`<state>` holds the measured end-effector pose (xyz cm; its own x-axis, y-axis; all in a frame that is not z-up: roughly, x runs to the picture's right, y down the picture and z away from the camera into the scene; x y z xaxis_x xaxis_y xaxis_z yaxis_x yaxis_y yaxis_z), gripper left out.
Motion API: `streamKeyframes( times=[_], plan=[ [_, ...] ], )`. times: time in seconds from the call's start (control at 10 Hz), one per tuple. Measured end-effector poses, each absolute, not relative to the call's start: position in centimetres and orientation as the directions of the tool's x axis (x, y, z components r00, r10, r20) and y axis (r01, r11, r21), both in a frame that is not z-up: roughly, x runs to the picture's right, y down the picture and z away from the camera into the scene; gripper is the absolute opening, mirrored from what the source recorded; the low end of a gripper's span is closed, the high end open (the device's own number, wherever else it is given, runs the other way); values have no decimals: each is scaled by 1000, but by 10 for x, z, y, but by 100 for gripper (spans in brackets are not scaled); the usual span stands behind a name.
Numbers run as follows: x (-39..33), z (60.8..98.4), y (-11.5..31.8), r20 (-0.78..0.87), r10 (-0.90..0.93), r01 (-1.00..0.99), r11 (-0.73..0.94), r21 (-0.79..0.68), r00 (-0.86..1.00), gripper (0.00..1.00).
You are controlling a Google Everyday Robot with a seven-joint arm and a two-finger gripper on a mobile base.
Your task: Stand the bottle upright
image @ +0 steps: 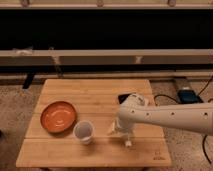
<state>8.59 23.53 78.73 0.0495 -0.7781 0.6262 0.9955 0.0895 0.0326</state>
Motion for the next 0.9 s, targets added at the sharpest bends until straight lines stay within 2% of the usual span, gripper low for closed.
streamKeyframes(
  times=[0.2, 0.3, 0.5, 0.6, 0.7, 0.8, 0.9],
  plan=[
    [100, 805, 225, 609, -788, 994, 105, -15, 93, 78],
    [103, 809, 226, 601, -793, 994, 107, -33, 105, 73],
    [102, 817, 229, 579, -803, 990, 112, -83, 139, 52],
    [103, 819, 229, 576, -803, 988, 111, -105, 152, 45],
    [105, 821, 228, 560, -794, 967, 144, -209, 239, 24],
    [106, 818, 224, 543, -787, 949, 172, -263, 294, 16],
    [107, 815, 222, 537, -780, 939, 185, -291, 320, 15]
  ],
)
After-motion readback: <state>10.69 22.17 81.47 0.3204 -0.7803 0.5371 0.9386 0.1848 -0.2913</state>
